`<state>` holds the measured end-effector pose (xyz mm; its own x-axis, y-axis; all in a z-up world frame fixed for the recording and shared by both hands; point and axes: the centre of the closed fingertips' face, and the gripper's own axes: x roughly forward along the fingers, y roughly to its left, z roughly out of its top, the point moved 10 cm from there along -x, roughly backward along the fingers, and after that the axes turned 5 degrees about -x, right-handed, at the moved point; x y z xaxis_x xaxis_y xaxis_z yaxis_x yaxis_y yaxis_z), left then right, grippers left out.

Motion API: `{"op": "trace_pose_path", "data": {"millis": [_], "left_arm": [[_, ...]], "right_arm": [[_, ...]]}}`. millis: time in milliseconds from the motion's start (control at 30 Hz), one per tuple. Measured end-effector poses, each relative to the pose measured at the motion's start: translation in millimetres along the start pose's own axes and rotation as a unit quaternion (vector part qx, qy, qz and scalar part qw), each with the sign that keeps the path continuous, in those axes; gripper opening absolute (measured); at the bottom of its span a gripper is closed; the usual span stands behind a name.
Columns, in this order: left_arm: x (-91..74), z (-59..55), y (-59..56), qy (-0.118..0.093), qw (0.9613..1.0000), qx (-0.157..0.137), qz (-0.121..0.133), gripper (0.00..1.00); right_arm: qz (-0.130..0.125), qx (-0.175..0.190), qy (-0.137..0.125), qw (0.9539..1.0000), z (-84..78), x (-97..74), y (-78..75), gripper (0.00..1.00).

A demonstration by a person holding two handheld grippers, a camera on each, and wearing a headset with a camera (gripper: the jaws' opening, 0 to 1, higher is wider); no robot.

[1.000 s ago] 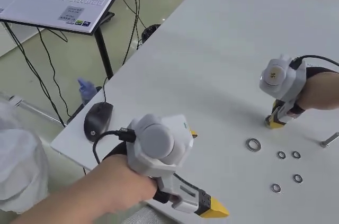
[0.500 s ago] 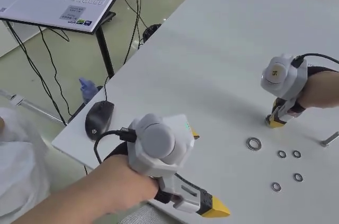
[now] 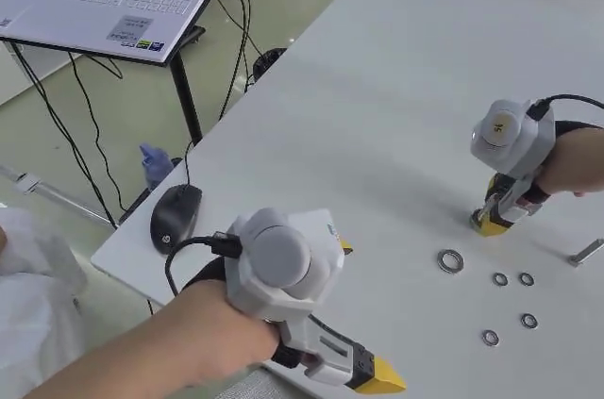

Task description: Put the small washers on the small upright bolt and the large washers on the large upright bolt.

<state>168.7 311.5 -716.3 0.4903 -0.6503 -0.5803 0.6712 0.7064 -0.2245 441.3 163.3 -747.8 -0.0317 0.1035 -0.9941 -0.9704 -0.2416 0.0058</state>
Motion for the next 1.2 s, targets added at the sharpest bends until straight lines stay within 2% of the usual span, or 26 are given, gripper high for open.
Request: {"op": "trace_pose_path", "data": {"millis": [367, 567, 967, 1200], "left_arm": [[-2.4, 9.2, -2.0, -0.004, 0.9999, 0.012, -0.003, 0.92], [-8.0, 9.4, -3.9, 0.000, 0.9998, 0.017, -0.003, 0.91], [-14.6, 12.3, -5.1, -0.002, 0.9998, 0.022, -0.001, 0.91], [-15.3, 15.2, -6.5, -0.005, 0.9997, 0.024, -0.001, 0.90]], "right_arm": [[-0.013, 0.001, -0.019, 0.9997, 1.9, -26.2, 6.1, 0.38], [-0.021, -0.003, -0.024, 0.9995, 6.0, -38.9, 10.7, 0.38], [-0.026, -0.008, -0.029, 0.9992, 10.7, -49.8, 28.1, 0.38], [-0.022, -0.014, -0.037, 0.9990, 14.6, -49.6, 45.4, 0.38]]}}
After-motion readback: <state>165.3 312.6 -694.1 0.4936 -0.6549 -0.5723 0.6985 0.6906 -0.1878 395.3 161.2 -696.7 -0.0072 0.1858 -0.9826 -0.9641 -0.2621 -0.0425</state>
